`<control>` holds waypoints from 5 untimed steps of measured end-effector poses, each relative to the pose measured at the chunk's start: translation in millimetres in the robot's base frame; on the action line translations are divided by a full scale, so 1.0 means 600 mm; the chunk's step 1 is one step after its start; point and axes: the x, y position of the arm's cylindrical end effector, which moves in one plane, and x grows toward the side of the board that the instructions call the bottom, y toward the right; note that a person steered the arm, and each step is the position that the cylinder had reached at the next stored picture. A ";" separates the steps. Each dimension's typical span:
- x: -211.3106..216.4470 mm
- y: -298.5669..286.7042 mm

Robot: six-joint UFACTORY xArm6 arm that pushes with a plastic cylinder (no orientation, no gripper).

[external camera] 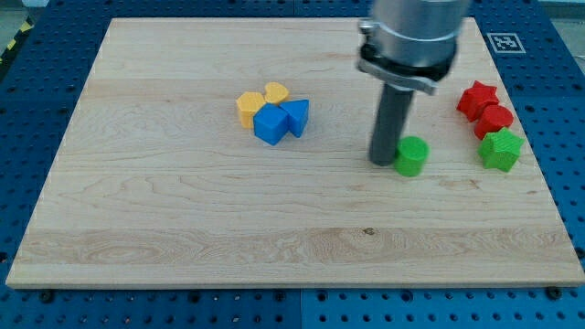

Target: Move the green circle below the green star

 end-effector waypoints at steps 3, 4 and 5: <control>-0.022 0.027; 0.019 0.054; 0.021 0.058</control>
